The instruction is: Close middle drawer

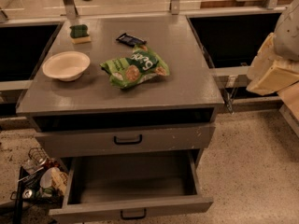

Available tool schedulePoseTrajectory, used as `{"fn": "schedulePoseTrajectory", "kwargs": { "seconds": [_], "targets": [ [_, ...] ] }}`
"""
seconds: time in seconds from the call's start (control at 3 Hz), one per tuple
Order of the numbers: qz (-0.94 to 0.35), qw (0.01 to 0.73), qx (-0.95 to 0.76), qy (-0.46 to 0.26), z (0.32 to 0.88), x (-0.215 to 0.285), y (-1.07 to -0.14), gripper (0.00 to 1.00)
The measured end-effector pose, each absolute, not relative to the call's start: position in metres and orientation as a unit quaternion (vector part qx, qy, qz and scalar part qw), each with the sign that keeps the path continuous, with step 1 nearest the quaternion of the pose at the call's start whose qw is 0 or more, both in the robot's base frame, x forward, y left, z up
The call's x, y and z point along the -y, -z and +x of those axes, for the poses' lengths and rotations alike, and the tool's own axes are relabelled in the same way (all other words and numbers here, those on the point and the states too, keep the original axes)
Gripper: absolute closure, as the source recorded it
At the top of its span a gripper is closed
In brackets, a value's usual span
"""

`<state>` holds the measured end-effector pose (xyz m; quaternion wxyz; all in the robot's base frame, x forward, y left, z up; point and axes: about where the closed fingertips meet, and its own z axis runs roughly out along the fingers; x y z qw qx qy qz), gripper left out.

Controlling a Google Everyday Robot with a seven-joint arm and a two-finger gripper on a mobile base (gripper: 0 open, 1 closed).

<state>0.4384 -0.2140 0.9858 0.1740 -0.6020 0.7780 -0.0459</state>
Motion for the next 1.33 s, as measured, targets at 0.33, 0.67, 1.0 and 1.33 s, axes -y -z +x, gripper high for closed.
{"fn": "schedulePoseTrajectory", "kwargs": {
  "seconds": [0.33,0.67,1.0,1.33],
  "targets": [
    [-0.602,0.174,-0.778,0.046,0.438,0.214,-0.986,0.87],
    [-0.602,0.174,-0.778,0.046,0.438,0.214,-0.986,1.0],
    [-0.602,0.175,-0.778,0.047,0.439,0.214,-0.987,1.0],
    [-0.591,0.187,-0.784,0.04,0.445,0.216,-0.975,1.0]
  ]
}}
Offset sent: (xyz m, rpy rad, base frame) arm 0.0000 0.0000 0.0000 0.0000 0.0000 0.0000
